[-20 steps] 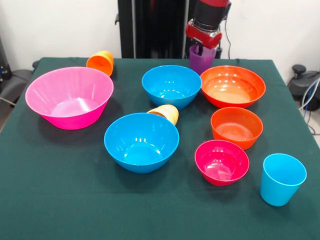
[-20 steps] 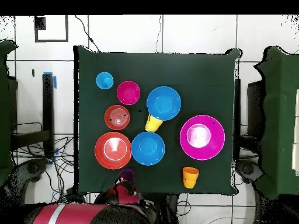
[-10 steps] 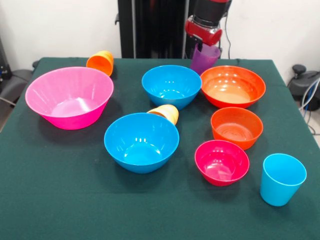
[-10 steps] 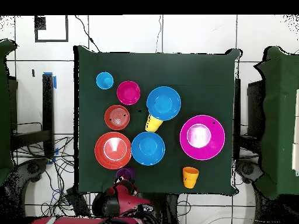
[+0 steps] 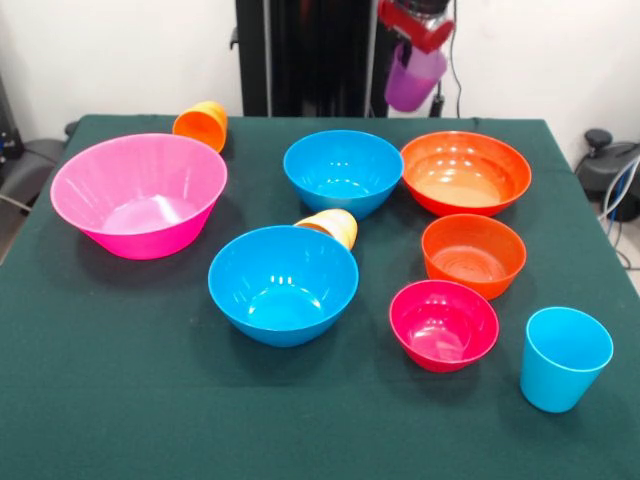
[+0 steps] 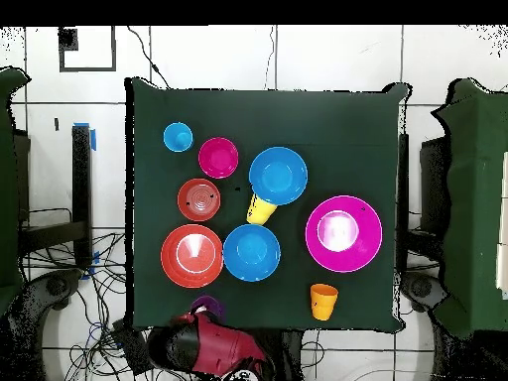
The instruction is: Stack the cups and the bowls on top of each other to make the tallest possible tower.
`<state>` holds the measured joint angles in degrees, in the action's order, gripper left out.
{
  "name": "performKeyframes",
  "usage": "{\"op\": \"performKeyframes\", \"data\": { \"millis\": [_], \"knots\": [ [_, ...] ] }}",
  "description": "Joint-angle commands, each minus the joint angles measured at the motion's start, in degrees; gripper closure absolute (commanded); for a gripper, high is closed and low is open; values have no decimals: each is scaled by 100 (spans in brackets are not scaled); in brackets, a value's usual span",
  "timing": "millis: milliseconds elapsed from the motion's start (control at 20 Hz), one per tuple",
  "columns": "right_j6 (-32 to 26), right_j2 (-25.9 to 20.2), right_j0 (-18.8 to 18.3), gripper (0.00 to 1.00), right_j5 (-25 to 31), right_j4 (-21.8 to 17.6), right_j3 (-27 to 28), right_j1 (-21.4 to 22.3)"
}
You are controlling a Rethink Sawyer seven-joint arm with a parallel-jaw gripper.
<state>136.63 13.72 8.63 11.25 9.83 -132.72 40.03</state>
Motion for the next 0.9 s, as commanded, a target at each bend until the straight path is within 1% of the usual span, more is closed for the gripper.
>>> {"op": "performKeyframes", "data": {
  "millis": [50,200,300,400,550,650,750,800,850,900],
  "knots": [
    [788,44,184,100,1968,178,1106,730],
    [833,165,287,100,2306,92,1275,778],
    [895,139,292,100,2427,132,1304,846],
    [847,39,236,100,2350,197,1347,879],
    [438,-429,-120,100,1629,331,1254,898],
    [161,-737,-382,100,1039,296,1096,942],
    [53,-933,-603,100,427,87,1087,905],
    [40,-1038,-705,100,214,-2,1084,862],
    [-14,-1237,-915,100,-90,-106,1002,822],
    [-41,-1443,-1104,100,-266,-143,961,758]
  ]
}}
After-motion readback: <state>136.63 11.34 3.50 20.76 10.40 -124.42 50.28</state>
